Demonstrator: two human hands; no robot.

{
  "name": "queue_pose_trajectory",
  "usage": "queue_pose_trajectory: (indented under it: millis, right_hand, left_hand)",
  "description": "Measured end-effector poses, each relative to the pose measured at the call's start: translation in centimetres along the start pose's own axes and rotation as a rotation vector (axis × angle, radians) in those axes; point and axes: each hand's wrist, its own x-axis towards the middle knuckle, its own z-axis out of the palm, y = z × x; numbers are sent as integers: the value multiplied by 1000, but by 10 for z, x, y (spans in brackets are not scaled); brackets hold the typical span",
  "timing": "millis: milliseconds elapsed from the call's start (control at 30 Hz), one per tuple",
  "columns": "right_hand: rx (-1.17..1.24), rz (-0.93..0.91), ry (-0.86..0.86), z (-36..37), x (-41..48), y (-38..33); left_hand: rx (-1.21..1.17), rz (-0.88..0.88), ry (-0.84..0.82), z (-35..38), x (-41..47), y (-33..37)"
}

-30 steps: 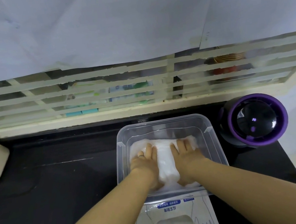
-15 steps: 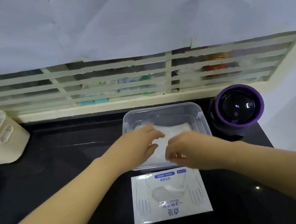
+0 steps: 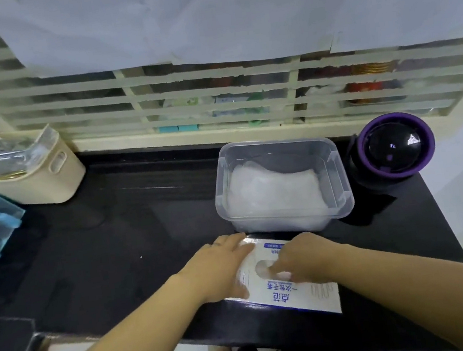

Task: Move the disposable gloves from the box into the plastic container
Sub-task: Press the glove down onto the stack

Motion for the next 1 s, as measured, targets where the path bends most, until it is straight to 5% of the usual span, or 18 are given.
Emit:
queue_pose_trajectory:
  millis: [500,700,900,1000]
  right_hand:
    - [109,47,133,10,-10,-8]
    - [336,56,389,-23,-46,-10]
    - [774,365,772,-69,-76,6]
    - [1033,492,815,-81,-81,23]
  left_hand:
    - [57,-37,-37,0,2,9]
    - [83,-50,-62,0,4,8]
    - [74,-59,-69,-8,1,12]
    - [-152,-72,-55,-23,-9,18]
